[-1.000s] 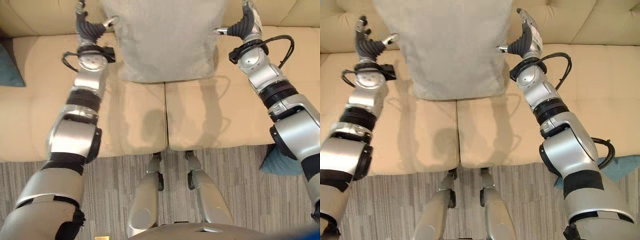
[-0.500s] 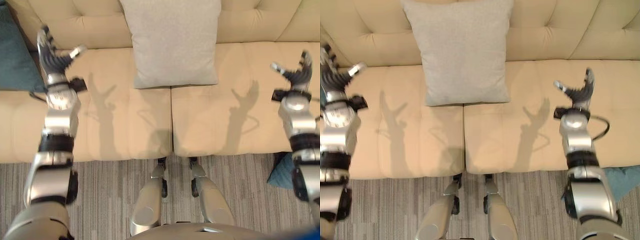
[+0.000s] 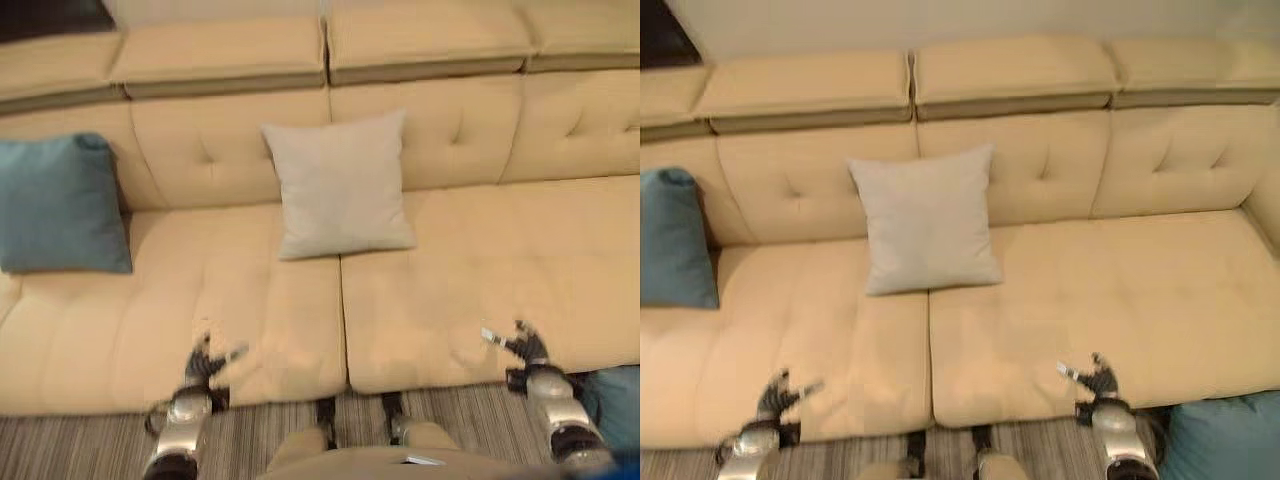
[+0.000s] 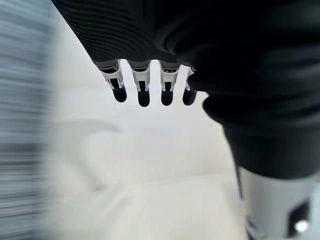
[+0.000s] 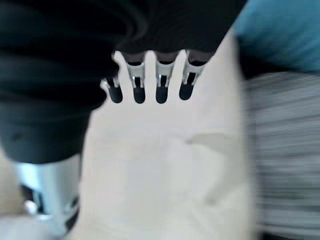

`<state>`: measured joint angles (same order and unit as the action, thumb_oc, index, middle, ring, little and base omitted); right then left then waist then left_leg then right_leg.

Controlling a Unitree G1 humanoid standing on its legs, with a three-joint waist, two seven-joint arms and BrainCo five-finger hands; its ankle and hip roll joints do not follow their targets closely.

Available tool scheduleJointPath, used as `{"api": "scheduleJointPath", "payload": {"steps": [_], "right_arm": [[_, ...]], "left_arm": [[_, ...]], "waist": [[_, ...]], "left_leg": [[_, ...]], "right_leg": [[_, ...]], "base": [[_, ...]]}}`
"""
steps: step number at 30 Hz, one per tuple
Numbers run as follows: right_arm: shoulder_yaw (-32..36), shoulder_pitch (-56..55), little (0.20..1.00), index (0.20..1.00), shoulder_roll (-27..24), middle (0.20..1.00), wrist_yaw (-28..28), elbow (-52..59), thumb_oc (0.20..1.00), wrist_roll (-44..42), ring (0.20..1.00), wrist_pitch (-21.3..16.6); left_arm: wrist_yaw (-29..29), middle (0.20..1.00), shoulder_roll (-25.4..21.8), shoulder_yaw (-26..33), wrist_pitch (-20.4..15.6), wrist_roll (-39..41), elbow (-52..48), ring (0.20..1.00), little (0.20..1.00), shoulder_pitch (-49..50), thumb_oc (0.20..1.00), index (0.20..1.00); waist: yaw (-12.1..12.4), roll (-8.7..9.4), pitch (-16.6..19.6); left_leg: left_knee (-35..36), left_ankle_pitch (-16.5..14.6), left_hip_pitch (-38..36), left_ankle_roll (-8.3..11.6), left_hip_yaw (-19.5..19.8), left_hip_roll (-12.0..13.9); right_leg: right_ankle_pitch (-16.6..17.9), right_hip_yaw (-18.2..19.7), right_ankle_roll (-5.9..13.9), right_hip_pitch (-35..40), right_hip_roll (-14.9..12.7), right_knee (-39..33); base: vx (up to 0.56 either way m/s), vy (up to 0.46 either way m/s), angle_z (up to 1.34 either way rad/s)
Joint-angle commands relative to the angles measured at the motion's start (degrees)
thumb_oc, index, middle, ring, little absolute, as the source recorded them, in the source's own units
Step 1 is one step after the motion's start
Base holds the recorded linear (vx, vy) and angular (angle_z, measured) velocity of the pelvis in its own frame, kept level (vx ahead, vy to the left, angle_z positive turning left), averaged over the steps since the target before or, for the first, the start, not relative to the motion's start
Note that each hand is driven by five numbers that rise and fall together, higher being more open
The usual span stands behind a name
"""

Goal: Pick up all the scattered cushions and arrange them neatly on the sofa.

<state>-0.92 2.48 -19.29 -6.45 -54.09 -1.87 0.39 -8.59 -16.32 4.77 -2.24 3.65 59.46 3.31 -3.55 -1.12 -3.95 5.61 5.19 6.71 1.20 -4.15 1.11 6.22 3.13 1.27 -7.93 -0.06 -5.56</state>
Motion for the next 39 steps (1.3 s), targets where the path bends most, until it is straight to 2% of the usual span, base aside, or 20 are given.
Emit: {"api": "scheduleJointPath", "payload": {"steps": [1, 2, 3, 5, 11, 13, 14, 15, 16, 18, 20, 23, 27, 29, 31, 32, 34, 35, 36, 39], "right_arm": [[-0.8, 4.6, 1.000, 1.000, -1.7, 1.000, 0.6, -0.3, 1.000, 3.9, 1.000, -2.2], [-1.6, 4.7, 1.000, 1.000, -1.6, 1.000, 0.5, -1.9, 1.000, 4.4, 1.000, -2.4], [-3.4, 4.4, 1.000, 1.000, -0.5, 1.000, 0.7, -9.2, 1.000, 6.0, 1.000, -2.3], [-3.8, 4.1, 1.000, 1.000, 0.4, 1.000, 0.6, -14.6, 1.000, 6.2, 1.000, -2.0], [-3.1, 3.2, 1.000, 1.000, 0.5, 1.000, 0.6, -19.7, 1.000, 5.5, 1.000, -1.3], [-2.3, 2.6, 1.000, 1.000, 0.6, 1.000, 0.4, -20.6, 1.000, 4.6, 1.000, -1.1], [-2.4, 2.8, 1.000, 1.000, 0.5, 1.000, 0.3, -20.9, 1.000, 4.4, 1.000, -1.1], [-2.4, 2.8, 1.000, 1.000, 0.5, 1.000, 0.3, -20.9, 1.000, 4.4, 1.000, -1.1], [-2.8, 3.4, 1.000, 1.000, 0.5, 1.000, 0.2, -21.5, 1.000, 4.5, 1.000, -1.1], [-4.1, 4.6, 1.000, 1.000, 1.0, 1.000, 0.1, -22.2, 1.000, 5.4, 1.000, -0.8], [-4.7, 4.8, 1.000, 1.000, 1.5, 1.000, 0.3, -22.1, 1.000, 6.1, 1.000, -0.6], [-5.3, 4.7, 1.000, 1.000, 2.3, 1.000, 0.6, -22.1, 1.000, 6.8, 1.000, -0.3], [-7.0, 6.2, 1.000, 1.000, 3.4, 1.000, 0.7, -21.7, 1.000, 7.6, 1.000, 0.3], [-8.6, 6.9, 1.000, 1.000, 4.0, 1.000, 0.7, -22.2, 1.000, 8.5, 1.000, 0.6], [-9.5, 7.2, 1.000, 1.000, 4.2, 1.000, 0.7, -22.3, 1.000, 8.7, 1.000, 0.5], [-9.7, 7.1, 1.000, 1.000, 4.2, 1.000, 0.9, -22.5, 1.000, 8.7, 1.000, 0.3], [-10.1, 6.7, 1.000, 1.000, 3.8, 1.000, 1.2, -23.3, 1.000, 9.0, 1.000, -0.1], [-10.0, 6.7, 1.000, 1.000, 3.9, 1.000, 1.2, -23.3, 1.000, 9.0, 1.000, -0.1], [-10.0, 6.7, 1.000, 1.000, 2.9, 1.000, 1.3, -23.4, 1.000, 9.0, 1.000, -0.3], [-9.9, 6.1, 1.000, 1.000, 2.3, 1.000, 1.3, -22.9, 1.000, 9.1, 1.000, -0.4]], "left_arm": [[1.0, 1.000, -2.0, -2.8, -1.9, -3.4, -0.5, 1.000, 1.000, -5.3, 1.000, 1.000], [1.2, 1.000, -1.5, -3.1, -1.9, -3.6, 1.6, 1.000, 1.000, -5.3, 1.000, 1.000], [1.8, 1.000, -0.1, -4.1, -1.6, -4.6, 8.6, 1.000, 1.000, -4.7, 1.000, 1.000], [2.5, 1.000, 0.8, -4.4, -1.1, -4.6, 11.4, 1.000, 1.000, -4.6, 1.000, 1.000], [3.2, 1.000, 1.2, -4.8, -0.8, -3.3, 12.3, 1.000, 1.000, -4.9, 1.000, 1.000], [3.6, 1.000, 1.3, -6.1, -0.8, -3.1, 11.9, 1.000, 1.000, -5.8, 1.000, 1.000], [3.6, 1.000, 1.3, -6.5, -0.8, -3.1, 11.8, 1.000, 1.000, -6.2, 1.000, 1.000], [3.6, 1.000, 1.3, -6.5, -0.8, -3.1, 11.8, 1.000, 1.000, -6.2, 1.000, 1.000], [3.7, 1.000, 1.6, -7.2, -0.9, -3.3, 12.2, 1.000, 1.000, -6.7, 1.000, 1.000], [3.8, 1.000, 2.5, -7.3, -0.9, -3.3, 12.5, 1.000, 1.000, -7.3, 1.000, 1.000], [3.8, 1.000, 3.0, -7.2, -0.9, -3.2, 12.6, 1.000, 1.000, -7.2, 1.000, 1.000], [4.1, 1.000, 4.1, -7.3, -0.8, -2.9, 12.8, 1.000, 1.000, -6.5, 1.000, 1.000], [3.6, 1.000, 4.6, -7.7, -0.7, -2.9, 13.8, 1.000, 1.000, -6.8, 1.000, 1.000], [3.6, 1.000, 4.6, -7.7, -0.3, -3.0, 14.9, 1.000, 1.000, -6.8, 1.000, 1.000], [3.6, 1.000, 3.9, -8.0, -0.1, -3.1, 14.9, 1.000, 1.000, -7.3, 1.000, 1.000], [3.6, 1.000, 3.4, -7.9, 0.1, -3.3, 14.8, 1.000, 1.000, -7.3, 1.000, 1.000], [3.9, 1.000, 1.5, -6.9, 1.0, -2.8, 16.2, 1.000, 1.000, -7.4, 1.000, 1.000], [3.9, 1.000, 1.5, -6.9, 1.0, -2.8, 16.2, 1.000, 1.000, -7.4, 1.000, 1.000], [4.5, 1.000, -0.6, -6.2, 0.6, -2.6, 16.5, 1.000, 1.000, -7.6, 1.000, 1.000], [5.4, 1.000, -1.7, -5.5, 0.4, -2.1, 15.9, 1.000, 1.000, -7.4, 1.000, 1.000]], "waist": [[0.4, 1.47, 0.1], [0.3, 1.50, 0.5], [0.0, 1.83, 2.2], [-0.1, 1.94, 3.4], [-0.2, 1.58, 2.4], [-0.1, 2.40, 0.6], [-0.1, 2.96, -0.1], [-0.1, 2.96, -0.1], [-0.1, 4.24, -0.8], [0.0, 4.92, -0.6], [-0.1, 4.92, -0.3], [-0.4, 3.84, 0.2], [0.6, 3.36, -1.1], [1.8, 2.71, -2.2], [2.4, 2.28, -3.0], [3.3, 1.37, -3.4], [4.5, 0.28, -1.9], [4.5, 0.29, -1.8], [5.5, 0.65, 0.0], [5.6, 2.72, 1.2]], "left_leg": [[-0.6, -3.6, 0.2, 1.23, 1.0, 0.5], [-0.6, -3.7, 0.0, 1.32, 1.0, 0.5], [-0.6, -4.1, -1.0, 1.62, 1.0, 0.8], [-0.6, -4.2, -1.7, 1.91, 1.2, 1.1], [-0.6, -2.6, -1.7, 2.58, 2.3, 2.2], [-2.3, -0.7, 0.1, 2.62, 3.4, 2.4], [-6.0, -2.1, 2.0, 2.36, 3.8, 2.0], [-6.0, -2.1, 2.0, 2.36, 3.8, 2.0], [-11.0, -6.2, 2.3, 1.49, 5.1, 0.9], [-15.0, -9.8, -0.1, 0.81, 7.3, -0.8], [-14.8, -11.1, -2.9, 0.67, 8.6, -1.2], [-7.8, -13.1, -7.4, -0.43, 10.1, -1.3], [-5.3, -12.9, -7.3, -2.54, 10.6, -4.2], [-4.8, -12.0, -6.7, -3.74, 9.1, -5.2], [-5.6, -10.9, -4.9, -4.23, 7.9, -5.2], [-5.9, -9.9, -4.0, -4.19, 6.7, -4.4], [-4.4, -7.8, -3.0, -3.50, 5.0, -2.9], [-4.4, -7.7, -2.8, -3.49, 5.0, -2.9], [-3.9, -6.9, -2.0, -2.58, 3.4, -2.6], [-4.5, -7.2, -1.0, -1.82, 2.7, -3.0]], "right_leg": [[-1.5, -0.8, 2.05, 3.8, -2.3, 0.6], [-1.6, -0.9, 2.01, 4.1, -2.2, 0.6], [-1.7, -1.3, 2.07, 5.2, -2.3, 0.6], [-2.2, -1.6, 1.75, 6.3, -2.2, 0.6], [-3.9, -1.7, 0.38, 7.2, -1.0, 1.5], [-4.0, -2.0, -0.34, 7.5, -0.8, 0.6], [-3.6, -2.2, -0.39, 7.1, -1.4, 0.6], [-3.6, -2.2, -0.39, 7.1, -1.4, 0.6], [-2.4, -1.9, -0.42, 5.7, -2.6, 1.1], [-0.7, -0.3, -0.31, 3.9, -2.9, 1.3], [0.2, 0.7, -0.06, 2.8, -2.7, 1.5], [1.5, 1.8, 0.86, 0.9, -2.6, 2.1], [5.7, 3.7, 3.27, -3.5, -3.7, 2.7], [6.6, 2.2, 4.19, -5.9, -4.4, 2.8], [4.7, -0.5, 3.90, -7.3, -4.3, 6.9], [0.4, -2.7, 2.68, -6.2, -3.1, 12.5], [-4.5, -4.1, 1.67, -2.7, -1.7, 18.7], [-4.4, -4.1, 1.67, -2.9, -1.7, 18.6], [-5.0, -5.1, 1.90, 1.7, -2.3, 15.7], [-4.0, -2.9, 1.80, 3.9, -1.5, 9.2]], "base": [[0.01, -0.032, 0.06], [0.04, -0.079, 0.05], [0.04, -0.111, 0.09], [0.01, -0.122, 0.10], [-0.07, -0.118, 0.20], [-0.18, -0.138, 0.52], [-0.13, -0.049, 0.52], [-0.21, -0.036, 0.46], [-0.16, -0.004, 0.34], [-0.16, 0.057, 0.06], [-0.08, 0.106, -0.15], [-0.11, 0.220, -0.24], [-0.20, 0.232, -0.76], [-0.34, 0.254, -1.30], [-0.35, 0.135, -1.16], [-0.32, 0.066, -0.65], [-0.23, 0.031, -0.52], [-0.11, -0.057, -0.41], [-0.01, -0.091, -0.57], [0.03, -0.163, -0.73]]}}
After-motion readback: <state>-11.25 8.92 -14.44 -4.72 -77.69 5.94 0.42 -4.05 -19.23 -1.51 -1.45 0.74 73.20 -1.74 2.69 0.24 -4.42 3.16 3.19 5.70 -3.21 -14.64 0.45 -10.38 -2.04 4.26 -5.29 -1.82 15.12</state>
